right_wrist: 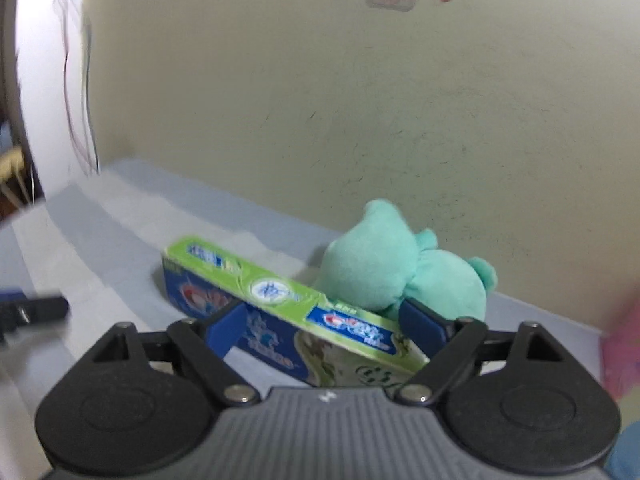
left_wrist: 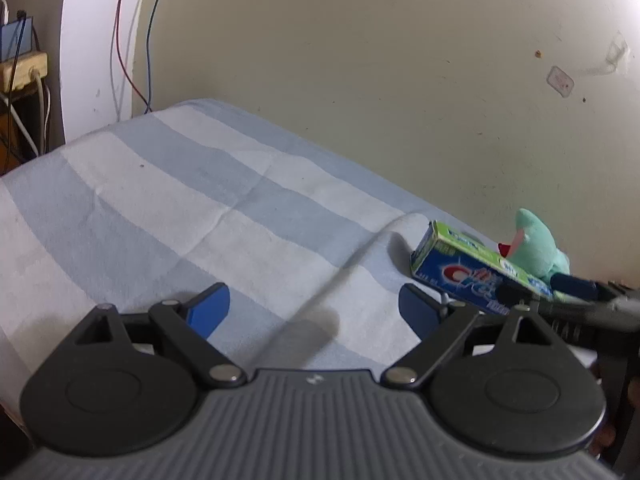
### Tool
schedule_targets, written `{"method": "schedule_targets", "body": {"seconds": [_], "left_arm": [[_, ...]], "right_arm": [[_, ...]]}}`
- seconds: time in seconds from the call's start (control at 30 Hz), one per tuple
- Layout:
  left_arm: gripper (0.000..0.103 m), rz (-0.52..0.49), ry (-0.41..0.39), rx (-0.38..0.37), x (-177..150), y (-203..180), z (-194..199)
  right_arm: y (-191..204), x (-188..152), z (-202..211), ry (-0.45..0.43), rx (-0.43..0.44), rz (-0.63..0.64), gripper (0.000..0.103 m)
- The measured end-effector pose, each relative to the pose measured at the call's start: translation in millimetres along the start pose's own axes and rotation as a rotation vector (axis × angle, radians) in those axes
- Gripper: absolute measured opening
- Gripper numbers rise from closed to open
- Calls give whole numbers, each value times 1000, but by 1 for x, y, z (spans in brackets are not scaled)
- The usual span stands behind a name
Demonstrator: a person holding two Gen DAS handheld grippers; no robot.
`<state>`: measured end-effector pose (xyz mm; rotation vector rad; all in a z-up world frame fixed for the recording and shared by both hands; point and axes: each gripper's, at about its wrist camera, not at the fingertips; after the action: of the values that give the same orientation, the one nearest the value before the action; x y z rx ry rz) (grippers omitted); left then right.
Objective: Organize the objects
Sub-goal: 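Grasp the green Crest toothpaste box with the right gripper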
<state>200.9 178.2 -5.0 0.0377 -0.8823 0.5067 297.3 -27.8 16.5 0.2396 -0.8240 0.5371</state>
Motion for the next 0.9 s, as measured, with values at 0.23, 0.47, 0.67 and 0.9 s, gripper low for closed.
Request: {"method": "schedule_targets", "body": {"seconds": [0.23,0.47,0.67,0.9], "left_arm": [[93,-7,-9,-14,0,-1,1],[93,-7,-4,-3,-2,-5,-1],[93,-14,-20,-2,-1,-7,3],[93,-8,-28,-13,2,-5,6]], "right_arm": [[38,-40,47,115,262,72,51],[27,-21,55,-33,126,60,57],[-10,23,-15,7,62,-30,79],[-13,16,-21,35,72,1,81]]}}
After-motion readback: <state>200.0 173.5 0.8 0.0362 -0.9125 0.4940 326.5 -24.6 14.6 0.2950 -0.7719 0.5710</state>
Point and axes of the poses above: each gripper's, at about its wrist camera, not at the fingertips, and z roughly against the way its jaws point, y to its left, x to its top, and after that the axes turned 10 degrees about x, right-handed
